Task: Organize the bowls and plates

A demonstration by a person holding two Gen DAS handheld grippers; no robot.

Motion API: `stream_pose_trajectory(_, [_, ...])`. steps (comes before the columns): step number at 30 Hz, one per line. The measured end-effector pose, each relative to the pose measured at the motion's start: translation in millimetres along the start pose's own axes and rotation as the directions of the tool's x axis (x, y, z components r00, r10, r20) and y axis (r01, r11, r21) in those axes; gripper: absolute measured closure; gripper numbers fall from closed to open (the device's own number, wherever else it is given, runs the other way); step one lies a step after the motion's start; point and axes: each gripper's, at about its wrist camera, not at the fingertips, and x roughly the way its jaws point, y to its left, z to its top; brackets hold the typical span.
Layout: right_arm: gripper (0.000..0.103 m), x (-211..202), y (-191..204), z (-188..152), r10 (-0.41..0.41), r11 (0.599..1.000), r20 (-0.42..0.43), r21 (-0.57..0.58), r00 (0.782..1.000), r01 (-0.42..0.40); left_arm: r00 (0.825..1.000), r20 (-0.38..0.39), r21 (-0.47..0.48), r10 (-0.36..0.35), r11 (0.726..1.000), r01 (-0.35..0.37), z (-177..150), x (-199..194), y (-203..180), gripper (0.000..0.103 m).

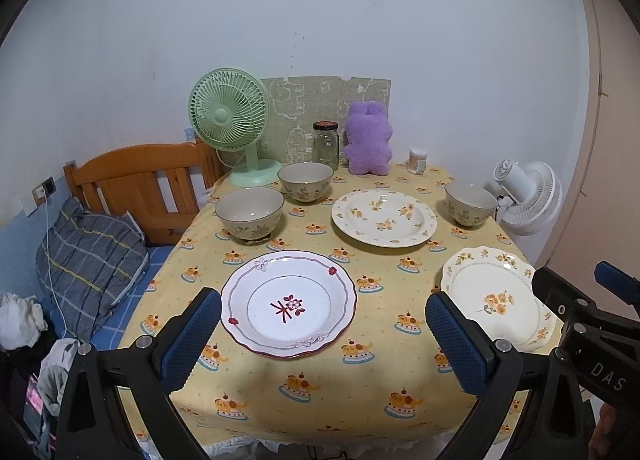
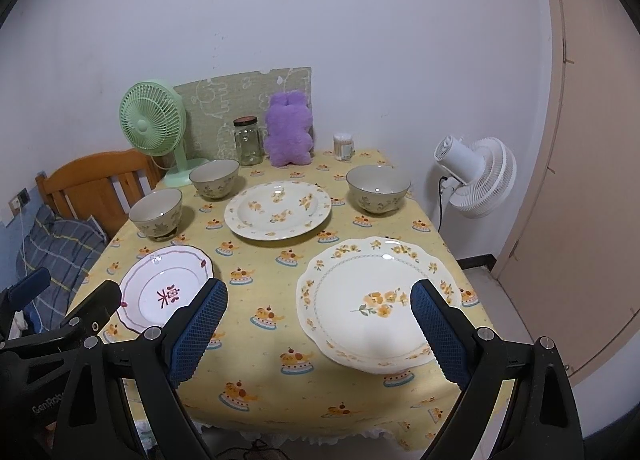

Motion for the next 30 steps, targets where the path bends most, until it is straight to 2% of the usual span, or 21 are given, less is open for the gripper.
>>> stream_pose_trajectory(30, [0.008, -0.2, 0.0, -2.0, 0.005, 1.0, 0.002, -0.018, 1.0, -0.005, 1.0, 0.001, 0.001, 0.018, 1.0, -0.018, -2.3, -0.8, 1.0, 0.002])
